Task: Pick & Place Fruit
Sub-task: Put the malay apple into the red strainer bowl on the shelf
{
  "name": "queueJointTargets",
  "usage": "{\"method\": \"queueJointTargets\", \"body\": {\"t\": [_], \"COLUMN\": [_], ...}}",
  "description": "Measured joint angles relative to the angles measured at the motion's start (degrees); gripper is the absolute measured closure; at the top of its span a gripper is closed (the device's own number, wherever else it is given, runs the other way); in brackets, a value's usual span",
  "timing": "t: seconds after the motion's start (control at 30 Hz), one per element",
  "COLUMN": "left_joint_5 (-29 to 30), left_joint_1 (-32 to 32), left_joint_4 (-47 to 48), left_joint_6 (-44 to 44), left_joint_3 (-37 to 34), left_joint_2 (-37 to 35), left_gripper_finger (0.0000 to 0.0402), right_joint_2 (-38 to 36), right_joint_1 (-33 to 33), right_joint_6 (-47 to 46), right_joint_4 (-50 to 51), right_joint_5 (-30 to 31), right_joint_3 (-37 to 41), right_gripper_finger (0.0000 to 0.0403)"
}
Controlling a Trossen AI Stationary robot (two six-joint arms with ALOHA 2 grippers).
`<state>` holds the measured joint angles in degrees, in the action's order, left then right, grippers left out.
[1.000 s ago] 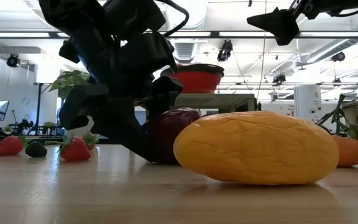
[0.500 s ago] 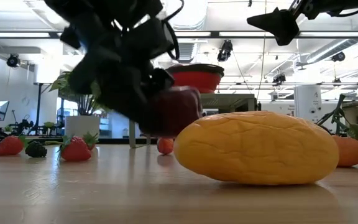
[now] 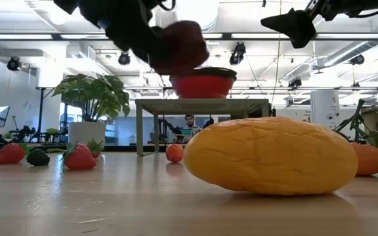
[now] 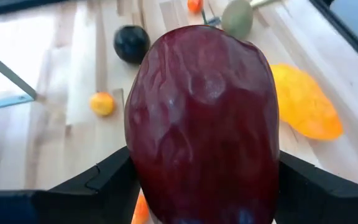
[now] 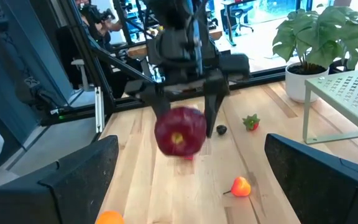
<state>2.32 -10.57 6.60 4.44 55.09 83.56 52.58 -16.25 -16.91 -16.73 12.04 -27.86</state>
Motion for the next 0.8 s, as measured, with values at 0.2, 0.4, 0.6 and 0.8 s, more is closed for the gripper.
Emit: {"method": "queueJointTargets", "body": {"t": [0.2, 0.4, 0.6, 0.8], "left_joint_5": [0.3, 0.5, 3.7, 7.2], "left_joint_1": [0.0, 0.0, 0.1, 0.3], "left_joint_4": [0.3, 0.5, 1.0, 1.6], "left_joint_6": [0.0, 0.0, 0.6, 0.6], "left_joint_3": [0.0, 0.0, 0.3, 2.3], "left_joint_2": [-2.9, -3.4, -3.4, -3.4], "left_gripper_finger": [0.0116, 0.0116, 0.0115, 0.0115], "right_joint_2": [0.0, 0.0, 0.0, 0.0], "right_joint_1": [0.0, 0.0, 0.0, 0.0], "right_joint_6": [0.0, -0.1, -1.5, -1.9], "right_joint_4": [0.0, 0.0, -0.2, -0.2], "right_joint_5": [0.0, 0.0, 0.0, 0.0], "right_joint_3": [0.0, 0.0, 0.0, 0.0], "right_gripper_finger": [0.0003, 0.0003, 0.0003, 0.0003]}}
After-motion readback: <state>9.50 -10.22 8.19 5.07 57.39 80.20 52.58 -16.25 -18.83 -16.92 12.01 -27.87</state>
